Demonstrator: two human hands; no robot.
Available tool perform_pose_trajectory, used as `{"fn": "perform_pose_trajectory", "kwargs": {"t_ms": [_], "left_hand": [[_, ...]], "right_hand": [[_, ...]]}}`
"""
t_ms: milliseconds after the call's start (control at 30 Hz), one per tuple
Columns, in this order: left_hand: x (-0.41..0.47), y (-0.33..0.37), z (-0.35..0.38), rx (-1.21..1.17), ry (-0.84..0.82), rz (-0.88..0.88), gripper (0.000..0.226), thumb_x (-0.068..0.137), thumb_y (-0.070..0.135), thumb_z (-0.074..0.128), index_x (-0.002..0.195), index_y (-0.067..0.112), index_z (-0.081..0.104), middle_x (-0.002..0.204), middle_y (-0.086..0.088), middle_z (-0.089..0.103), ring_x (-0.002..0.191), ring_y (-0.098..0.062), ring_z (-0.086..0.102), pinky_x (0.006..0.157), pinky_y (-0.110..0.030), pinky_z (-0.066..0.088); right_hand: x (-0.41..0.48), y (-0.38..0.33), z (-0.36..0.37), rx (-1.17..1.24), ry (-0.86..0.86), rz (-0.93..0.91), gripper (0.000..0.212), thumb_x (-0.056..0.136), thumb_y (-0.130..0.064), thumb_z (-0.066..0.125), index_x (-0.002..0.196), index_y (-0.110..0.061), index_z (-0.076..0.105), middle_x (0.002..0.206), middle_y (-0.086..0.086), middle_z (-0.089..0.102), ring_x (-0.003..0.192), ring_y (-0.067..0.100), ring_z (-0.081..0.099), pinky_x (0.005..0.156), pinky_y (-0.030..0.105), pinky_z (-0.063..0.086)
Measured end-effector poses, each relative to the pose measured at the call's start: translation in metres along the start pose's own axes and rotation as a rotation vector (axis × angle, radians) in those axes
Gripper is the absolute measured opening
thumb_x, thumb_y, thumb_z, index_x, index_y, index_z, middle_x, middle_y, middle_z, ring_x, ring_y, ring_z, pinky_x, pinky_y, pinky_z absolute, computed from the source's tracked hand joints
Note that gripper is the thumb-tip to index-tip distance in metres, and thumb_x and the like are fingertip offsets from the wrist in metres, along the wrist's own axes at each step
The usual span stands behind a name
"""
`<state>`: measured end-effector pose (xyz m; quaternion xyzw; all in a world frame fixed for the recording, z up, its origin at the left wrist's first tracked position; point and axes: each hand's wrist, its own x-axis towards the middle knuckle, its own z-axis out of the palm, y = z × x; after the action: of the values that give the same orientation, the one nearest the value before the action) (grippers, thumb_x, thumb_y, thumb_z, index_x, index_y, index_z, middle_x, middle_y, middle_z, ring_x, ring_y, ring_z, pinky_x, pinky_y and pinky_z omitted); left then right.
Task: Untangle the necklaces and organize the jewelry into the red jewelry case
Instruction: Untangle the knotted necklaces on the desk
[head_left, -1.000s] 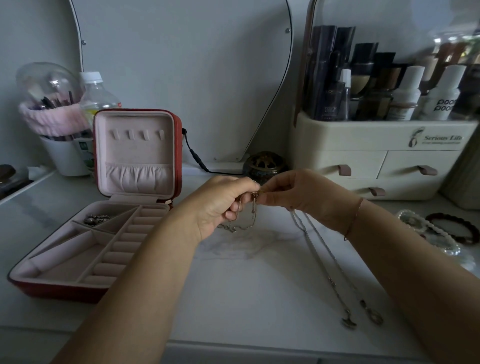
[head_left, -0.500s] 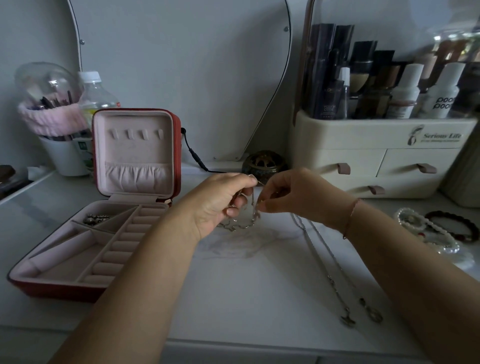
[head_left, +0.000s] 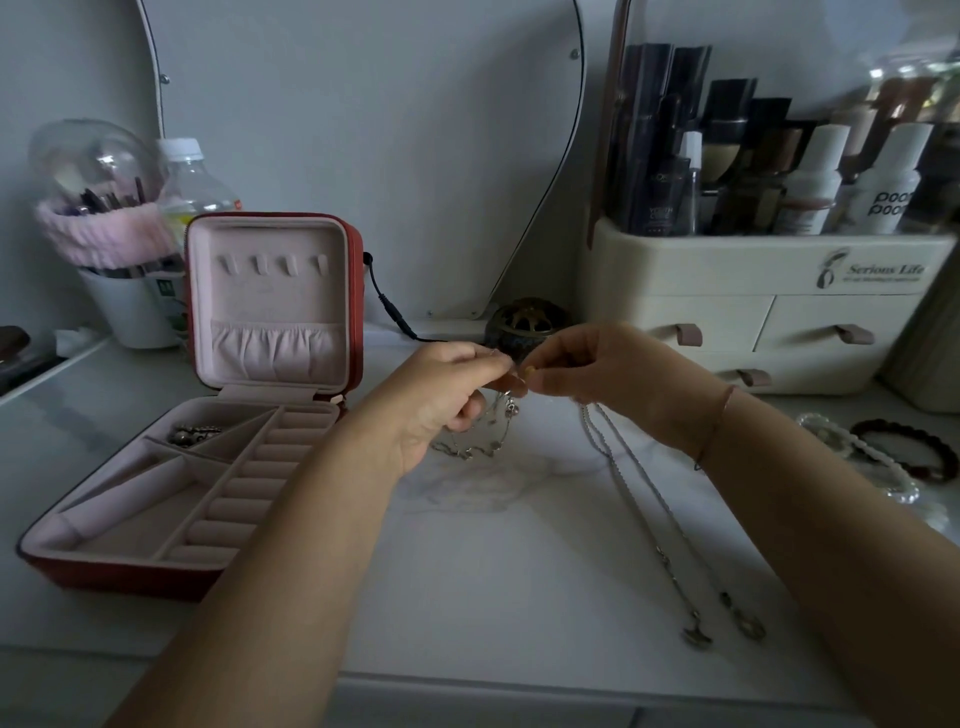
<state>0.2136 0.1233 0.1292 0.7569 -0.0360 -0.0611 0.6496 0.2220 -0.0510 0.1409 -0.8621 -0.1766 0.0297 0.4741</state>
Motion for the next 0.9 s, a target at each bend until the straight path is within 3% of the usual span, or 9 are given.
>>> {"fn": "perform_pose_trajectory", "kwargs": {"t_ms": [100,233,533,733,833,900], "left_hand": [[0.0011,-0.0009,-0.0016,-0.005,-0.02,-0.008,0.019,0.091,0.019,0.061,0.102,0.004,0.066,0.088,-0.007,0.072,0.047,-0.007,0.036,0.04,-0.015,0.026],[0.0015,-0.0026,-0.0036,0.034,-0.052,0.01,0.014,0.082,0.014,0.07,0.095,0.006,0.071,0.085,-0.012,0.063,0.05,-0.006,0.036,0.042,-0.014,0.029],[0.0021,-0.0026,-0.0038,0.051,-0.056,0.007,0.011,0.083,0.013,0.07,0.092,0.007,0.071,0.063,0.002,0.066,0.045,-0.007,0.029,0.038,-0.014,0.025],[0.0015,-0.0018,-0.0031,0.045,-0.035,0.013,0.011,0.086,0.014,0.068,0.092,0.005,0.07,0.062,0.002,0.065,0.047,-0.008,0.03,0.038,-0.014,0.024],[0.0002,-0.0004,-0.0032,0.04,-0.037,0.015,0.012,0.088,0.014,0.065,0.093,0.004,0.069,0.061,0.003,0.065,0.048,-0.009,0.031,0.038,-0.014,0.024],[-0.0002,-0.0001,-0.0036,0.04,-0.035,0.018,0.011,0.09,0.014,0.063,0.092,0.005,0.069,0.06,0.003,0.066,0.049,-0.01,0.031,0.038,-0.014,0.024]], "right_hand": [[0.0004,0.0021,-0.0029,-0.007,0.033,0.003,0.005,0.084,-0.02,0.068,0.081,-0.023,0.07,0.055,-0.015,0.058,0.048,-0.005,0.046,0.052,0.011,0.04],[0.0014,0.0021,-0.0042,-0.014,0.053,0.012,0.005,0.085,-0.018,0.067,0.084,-0.021,0.071,0.052,-0.018,0.059,0.047,-0.006,0.048,0.051,0.01,0.04],[-0.0013,-0.0017,-0.0056,0.027,0.033,-0.035,0.014,0.082,-0.009,0.069,0.086,-0.023,0.071,0.088,0.004,0.07,0.081,0.016,0.061,0.082,0.028,0.053],[-0.0011,0.0002,-0.0057,-0.084,0.055,-0.088,0.014,0.081,-0.012,0.071,0.087,-0.024,0.07,0.087,0.013,0.068,0.071,0.016,0.056,0.074,0.031,0.055],[-0.0002,0.0001,-0.0054,-0.172,0.051,-0.124,0.015,0.082,-0.013,0.07,0.085,-0.027,0.068,0.069,0.001,0.062,0.055,-0.001,0.049,0.056,0.013,0.047],[-0.0004,-0.0012,-0.0047,-0.232,0.052,-0.139,0.016,0.083,-0.013,0.07,0.083,-0.029,0.065,0.066,-0.007,0.058,0.05,-0.004,0.047,0.052,0.007,0.042]]}}
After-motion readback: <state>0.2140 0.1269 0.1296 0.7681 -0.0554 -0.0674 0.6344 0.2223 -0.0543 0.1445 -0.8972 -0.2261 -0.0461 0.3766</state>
